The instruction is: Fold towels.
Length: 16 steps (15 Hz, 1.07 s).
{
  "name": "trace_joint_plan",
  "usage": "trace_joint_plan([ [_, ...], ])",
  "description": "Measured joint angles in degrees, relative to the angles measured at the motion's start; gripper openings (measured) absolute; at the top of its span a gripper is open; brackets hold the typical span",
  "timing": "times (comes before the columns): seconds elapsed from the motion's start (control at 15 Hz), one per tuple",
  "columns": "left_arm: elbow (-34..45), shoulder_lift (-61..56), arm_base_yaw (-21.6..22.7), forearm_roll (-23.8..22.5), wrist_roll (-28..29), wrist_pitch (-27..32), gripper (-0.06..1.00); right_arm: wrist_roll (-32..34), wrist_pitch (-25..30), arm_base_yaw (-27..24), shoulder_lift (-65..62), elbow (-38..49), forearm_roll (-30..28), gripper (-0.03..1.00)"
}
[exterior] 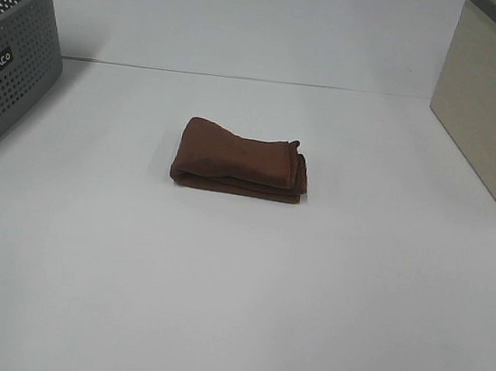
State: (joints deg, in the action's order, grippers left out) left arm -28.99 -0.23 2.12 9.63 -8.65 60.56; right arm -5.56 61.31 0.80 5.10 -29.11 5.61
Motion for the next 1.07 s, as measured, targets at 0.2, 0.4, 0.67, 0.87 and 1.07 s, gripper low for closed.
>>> trace_joint_plan([
  [0.2, 0.00, 0.00, 0.00, 0.00, 0.00, 0.00, 0.60, 0.00, 0.00, 0.00, -3.78, 0.00, 0.00, 0.86],
  [0.4, 0.00, 0.00, 0.00, 0.00, 0.00, 0.00, 0.60, 0.00, 0.00, 0.00, -5.33, 0.00, 0.00, 0.86],
  [0.67, 0.00, -0.06, 0.00, 0.00, 0.00, 0.00, 0.60, 0.00, 0.00, 0.00, -5.50, 0.06, 0.00, 0.86],
  [0.87, 0.00, -0.06, 0.00, 0.00, 0.00, 0.00, 0.60, 0.00, 0.00, 0.00, -5.50, 0.06, 0.00, 0.86],
  [1.07, 0.00, -0.06, 0.00, 0.00, 0.00, 0.00, 0.60, 0.00, 0.00, 0.00, -5.50, 0.06, 0.00, 0.86],
])
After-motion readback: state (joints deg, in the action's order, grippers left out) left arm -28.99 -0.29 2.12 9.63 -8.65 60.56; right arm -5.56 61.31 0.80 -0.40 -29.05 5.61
